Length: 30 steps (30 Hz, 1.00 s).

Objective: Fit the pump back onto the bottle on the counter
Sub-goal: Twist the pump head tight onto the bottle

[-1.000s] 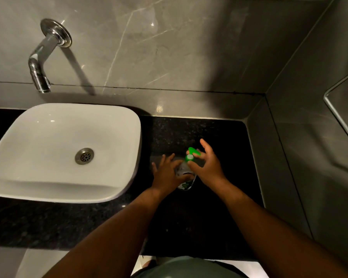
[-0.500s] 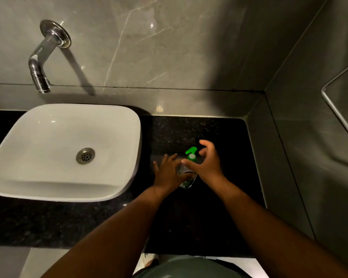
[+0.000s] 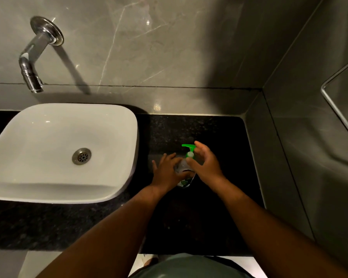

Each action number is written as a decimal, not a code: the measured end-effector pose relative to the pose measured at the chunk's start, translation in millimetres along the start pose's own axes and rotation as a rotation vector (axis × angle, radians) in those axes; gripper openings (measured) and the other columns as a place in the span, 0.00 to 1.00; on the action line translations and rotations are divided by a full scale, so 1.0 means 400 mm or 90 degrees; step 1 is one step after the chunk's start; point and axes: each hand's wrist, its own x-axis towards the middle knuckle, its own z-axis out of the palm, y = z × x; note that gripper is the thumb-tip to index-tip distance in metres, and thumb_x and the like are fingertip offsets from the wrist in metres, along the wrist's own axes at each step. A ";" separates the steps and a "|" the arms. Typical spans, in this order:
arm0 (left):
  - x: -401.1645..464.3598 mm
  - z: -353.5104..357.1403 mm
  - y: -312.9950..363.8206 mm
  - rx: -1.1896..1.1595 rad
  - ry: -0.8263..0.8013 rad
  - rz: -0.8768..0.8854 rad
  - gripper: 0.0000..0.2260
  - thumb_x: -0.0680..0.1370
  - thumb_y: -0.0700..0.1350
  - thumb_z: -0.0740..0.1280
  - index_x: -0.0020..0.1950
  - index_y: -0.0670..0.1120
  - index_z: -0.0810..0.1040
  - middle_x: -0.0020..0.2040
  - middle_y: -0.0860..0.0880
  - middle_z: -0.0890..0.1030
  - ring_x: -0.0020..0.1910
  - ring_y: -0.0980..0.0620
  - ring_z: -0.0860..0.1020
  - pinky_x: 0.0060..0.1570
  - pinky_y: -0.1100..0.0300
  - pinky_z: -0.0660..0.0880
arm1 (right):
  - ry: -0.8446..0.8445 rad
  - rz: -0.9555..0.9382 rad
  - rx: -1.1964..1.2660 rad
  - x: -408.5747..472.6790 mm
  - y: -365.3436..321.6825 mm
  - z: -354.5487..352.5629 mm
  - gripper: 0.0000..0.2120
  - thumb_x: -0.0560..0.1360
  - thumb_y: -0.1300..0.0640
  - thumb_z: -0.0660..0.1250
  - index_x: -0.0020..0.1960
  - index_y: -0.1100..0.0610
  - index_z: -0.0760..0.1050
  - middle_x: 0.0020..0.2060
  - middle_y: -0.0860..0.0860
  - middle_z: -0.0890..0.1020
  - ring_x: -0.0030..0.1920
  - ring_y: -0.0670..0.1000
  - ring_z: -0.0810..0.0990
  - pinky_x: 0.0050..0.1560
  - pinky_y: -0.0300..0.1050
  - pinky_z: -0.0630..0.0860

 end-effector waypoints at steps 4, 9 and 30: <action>0.011 -0.004 -0.009 -0.025 -0.040 -0.002 0.30 0.67 0.67 0.70 0.66 0.58 0.73 0.76 0.52 0.65 0.77 0.47 0.53 0.71 0.33 0.39 | -0.133 -0.011 -0.005 0.023 -0.029 -0.035 0.19 0.73 0.67 0.68 0.63 0.62 0.74 0.58 0.53 0.80 0.59 0.50 0.79 0.60 0.40 0.77; 0.026 -0.023 -0.031 -0.032 -0.073 0.008 0.30 0.68 0.65 0.70 0.68 0.57 0.72 0.76 0.50 0.63 0.77 0.44 0.51 0.69 0.32 0.39 | -0.303 0.006 -0.046 0.084 -0.063 -0.067 0.19 0.73 0.67 0.69 0.63 0.65 0.75 0.59 0.57 0.80 0.58 0.51 0.80 0.56 0.40 0.79; 0.014 0.016 0.000 0.022 0.075 -0.011 0.27 0.70 0.65 0.67 0.65 0.54 0.74 0.72 0.52 0.70 0.77 0.47 0.55 0.69 0.32 0.39 | 0.033 -0.059 -0.147 0.055 0.000 0.039 0.03 0.70 0.59 0.73 0.40 0.55 0.79 0.34 0.43 0.80 0.33 0.33 0.77 0.32 0.27 0.70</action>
